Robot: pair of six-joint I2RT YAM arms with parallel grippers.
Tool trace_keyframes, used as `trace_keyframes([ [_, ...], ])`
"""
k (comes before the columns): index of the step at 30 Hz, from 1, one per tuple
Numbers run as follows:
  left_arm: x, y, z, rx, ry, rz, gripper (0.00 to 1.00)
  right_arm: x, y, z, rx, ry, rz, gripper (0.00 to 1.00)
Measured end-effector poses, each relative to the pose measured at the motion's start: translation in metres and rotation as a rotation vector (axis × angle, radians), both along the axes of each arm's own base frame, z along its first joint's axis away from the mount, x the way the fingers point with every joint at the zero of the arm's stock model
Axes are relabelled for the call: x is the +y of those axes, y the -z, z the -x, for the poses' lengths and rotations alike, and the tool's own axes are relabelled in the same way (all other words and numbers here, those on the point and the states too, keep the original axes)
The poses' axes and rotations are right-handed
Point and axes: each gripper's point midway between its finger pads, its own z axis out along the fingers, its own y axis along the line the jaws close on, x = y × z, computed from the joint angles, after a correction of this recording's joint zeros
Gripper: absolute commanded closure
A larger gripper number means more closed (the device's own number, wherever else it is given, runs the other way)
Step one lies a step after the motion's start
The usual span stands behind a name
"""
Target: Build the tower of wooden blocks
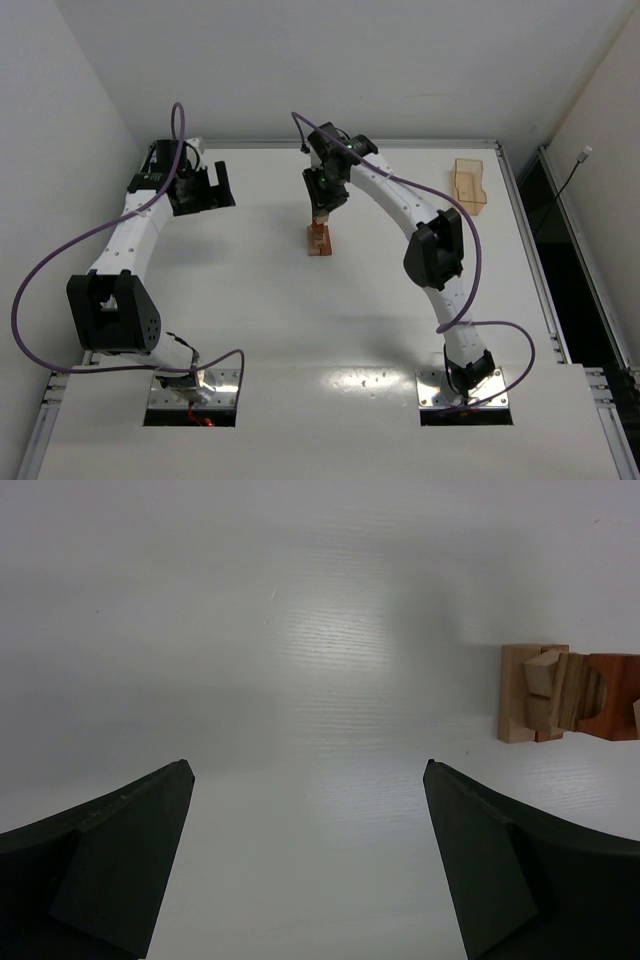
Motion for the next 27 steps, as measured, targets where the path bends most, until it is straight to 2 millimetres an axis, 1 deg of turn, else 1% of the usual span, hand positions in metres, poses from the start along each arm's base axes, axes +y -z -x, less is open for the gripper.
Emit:
trace_keyframes([
  [7, 0.0012, -0.0001, -0.0004, -0.001, -0.005, -0.005, 0.01, 0.0000, 0.0036, 0.0000, 0.006, 0.000, 0.004, 0.94],
  [23, 0.0038, 0.0002, -0.0010, -0.002, -0.015, -0.017, 0.01, 0.0012, 0.0042, 0.0007, 0.007, -0.002, 0.003, 0.95],
  [25, 0.0038, 0.0002, -0.0010, -0.002, -0.015, -0.017, 0.01, 0.0012, 0.0040, 0.0005, 0.006, -0.002, 0.004, 0.91],
  [27, 0.0039, 0.0002, -0.0010, -0.002, -0.015, -0.017, 0.01, 0.0013, 0.0043, 0.0003, 0.006, -0.002, 0.004, 0.81],
])
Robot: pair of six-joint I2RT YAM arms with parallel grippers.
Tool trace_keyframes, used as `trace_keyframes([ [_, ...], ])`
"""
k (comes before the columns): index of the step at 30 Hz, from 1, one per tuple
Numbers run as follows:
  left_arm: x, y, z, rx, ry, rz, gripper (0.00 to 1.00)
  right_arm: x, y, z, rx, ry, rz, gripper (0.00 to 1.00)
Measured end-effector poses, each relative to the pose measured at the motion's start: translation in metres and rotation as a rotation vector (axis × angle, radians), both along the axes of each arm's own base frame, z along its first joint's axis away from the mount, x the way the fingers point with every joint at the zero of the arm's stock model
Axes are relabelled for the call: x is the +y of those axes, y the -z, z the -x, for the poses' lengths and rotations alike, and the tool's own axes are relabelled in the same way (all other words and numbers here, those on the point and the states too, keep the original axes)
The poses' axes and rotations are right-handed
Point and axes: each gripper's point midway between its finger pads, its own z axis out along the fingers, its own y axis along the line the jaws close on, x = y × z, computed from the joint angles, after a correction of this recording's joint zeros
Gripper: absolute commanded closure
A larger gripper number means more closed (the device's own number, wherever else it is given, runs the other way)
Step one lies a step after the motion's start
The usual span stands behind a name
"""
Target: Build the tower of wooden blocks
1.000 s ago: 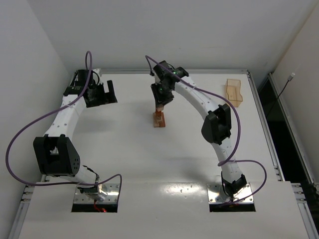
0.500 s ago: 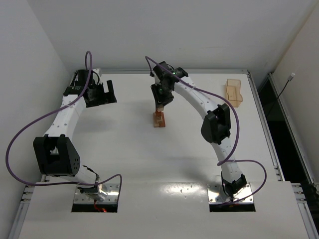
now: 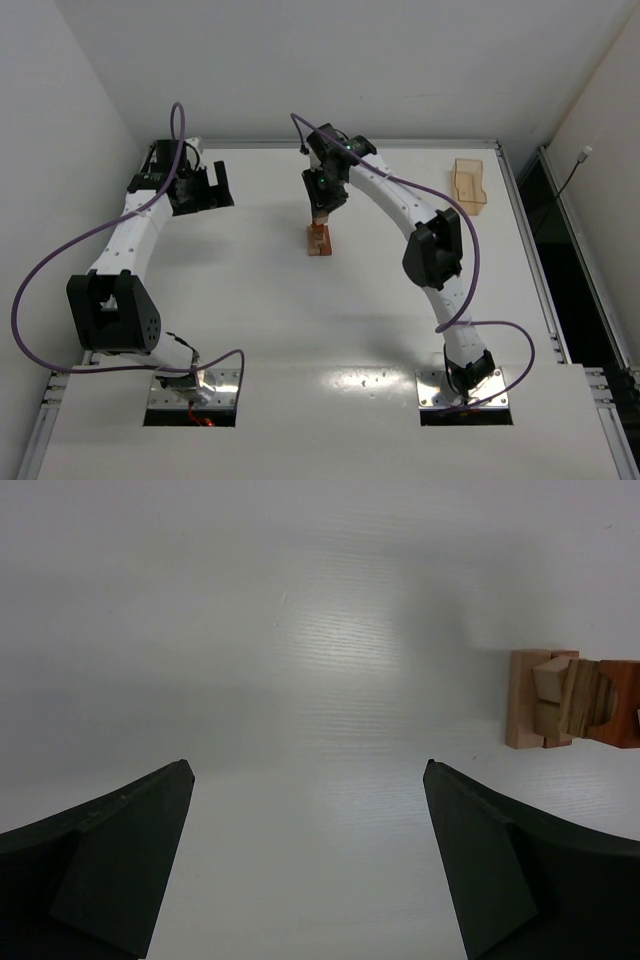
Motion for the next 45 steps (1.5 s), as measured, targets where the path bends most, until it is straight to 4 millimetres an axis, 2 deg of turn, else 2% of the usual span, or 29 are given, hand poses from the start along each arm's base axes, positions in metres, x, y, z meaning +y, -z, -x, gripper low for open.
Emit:
trace_keyframes([
  [3, 0.000, 0.000, 0.000, 0.000, 0.000, 0.000, 0.01, 0.001, 0.000, -0.001, -0.001, -0.001, -0.001, 0.62],
  [8, 0.001, 0.000, 0.000, 0.001, -0.002, 0.000, 0.01, 0.004, 0.004, 0.000, 0.002, -0.006, 0.001, 0.50],
  [9, 0.001, 0.000, 0.000, 0.001, -0.003, 0.001, 0.01, 0.004, 0.004, 0.000, 0.002, -0.007, 0.002, 0.41],
  [11, 0.002, 0.000, 0.000, 0.002, -0.004, 0.001, 0.01, 0.004, 0.004, 0.000, 0.001, -0.007, 0.001, 0.40],
  [15, 0.003, 0.000, 0.000, 0.001, -0.007, 0.001, 0.01, 0.005, 0.004, 0.000, 0.000, -0.011, -0.001, 0.22],
  [19, 0.000, 0.000, 0.000, 0.001, 0.003, 0.011, 0.01, 0.007, 0.002, 0.001, 0.000, -0.031, -0.010, 0.16],
  [22, -0.003, 0.004, 0.004, 0.001, 0.017, 0.026, 0.01, 0.006, -0.007, 0.003, -0.017, -0.051, -0.018, 0.14],
  [26, -0.006, 0.013, 0.020, 0.020, 0.034, 0.035, 0.01, -0.011, -0.044, 0.014, -0.086, -0.069, -0.017, 0.14],
  [29, -0.008, 0.019, 0.035, 0.021, 0.049, 0.036, 0.01, -0.035, -0.083, 0.026, -0.178, -0.092, -0.003, 0.14],
  [31, -0.010, 0.024, 0.046, 0.023, 0.062, 0.036, 0.01, -0.062, -0.110, 0.030, -0.268, -0.099, 0.018, 0.17],
  [33, -0.011, 0.030, 0.055, 0.028, 0.072, 0.036, 0.01, -0.096, -0.126, 0.030, -0.354, -0.085, 0.069, 0.17],
  [35, -0.011, 0.036, 0.061, 0.037, 0.081, 0.032, 0.01, -0.130, -0.129, 0.025, -0.420, -0.077, 0.148, 0.17],
  [38, -0.012, 0.041, 0.061, 0.035, 0.096, 0.013, 0.01, -0.190, -0.096, 0.031, -0.389, -0.033, 0.245, 0.18],
  [42, -0.009, 0.054, 0.064, 0.043, 0.116, -0.041, 0.01, -0.262, -0.029, 0.046, -0.239, 0.069, 0.328, 0.19],
  [45, -0.006, 0.064, 0.070, 0.066, 0.122, -0.066, 0.01, -0.287, -0.004, 0.057, -0.180, 0.122, 0.339, 0.19],
])
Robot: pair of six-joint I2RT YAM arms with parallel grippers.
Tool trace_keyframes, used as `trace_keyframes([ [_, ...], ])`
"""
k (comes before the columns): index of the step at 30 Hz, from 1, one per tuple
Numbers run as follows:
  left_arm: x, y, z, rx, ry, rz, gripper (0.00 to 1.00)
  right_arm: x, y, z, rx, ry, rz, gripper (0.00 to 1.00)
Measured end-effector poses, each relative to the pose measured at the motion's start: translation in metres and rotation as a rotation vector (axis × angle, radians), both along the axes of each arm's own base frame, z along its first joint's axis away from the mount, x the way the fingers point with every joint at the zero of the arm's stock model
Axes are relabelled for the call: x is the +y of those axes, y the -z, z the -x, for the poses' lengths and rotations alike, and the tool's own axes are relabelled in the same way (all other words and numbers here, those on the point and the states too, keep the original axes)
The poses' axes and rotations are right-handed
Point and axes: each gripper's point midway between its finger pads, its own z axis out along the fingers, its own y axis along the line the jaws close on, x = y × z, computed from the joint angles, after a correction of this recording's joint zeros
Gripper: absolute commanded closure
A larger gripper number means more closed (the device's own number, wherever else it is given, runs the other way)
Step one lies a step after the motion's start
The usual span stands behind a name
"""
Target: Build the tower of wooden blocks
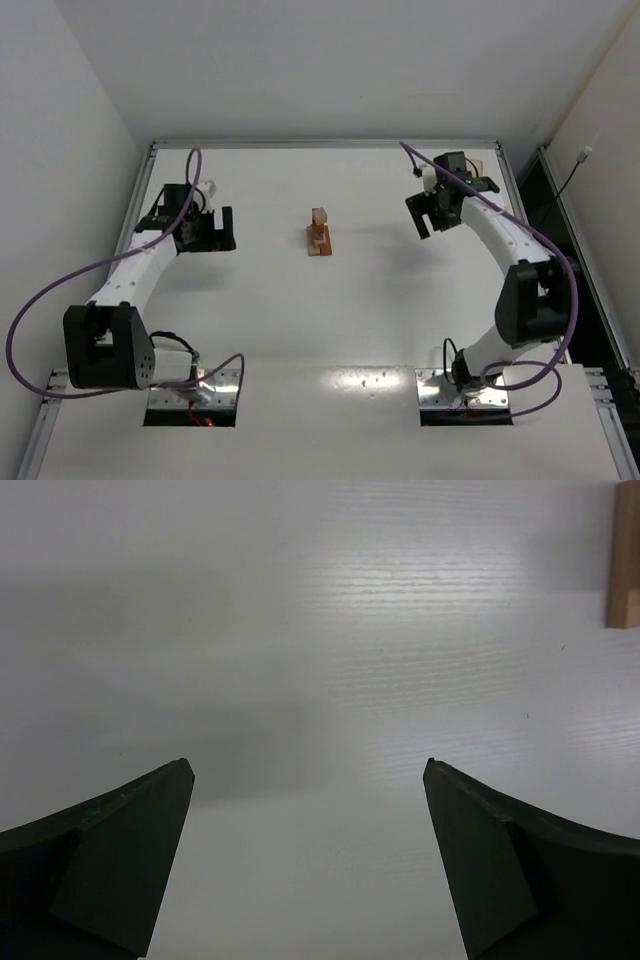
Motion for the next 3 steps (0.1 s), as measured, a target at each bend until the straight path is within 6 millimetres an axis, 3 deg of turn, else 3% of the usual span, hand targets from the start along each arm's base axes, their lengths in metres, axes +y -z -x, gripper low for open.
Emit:
trace_keyframes([
  [3, 0.0031, 0.0062, 0.0027, 0.009, 0.000, -0.019, 0.01, -0.0062, 0.0064, 0.0036, 0.002, 0.020, -0.013, 0.19],
])
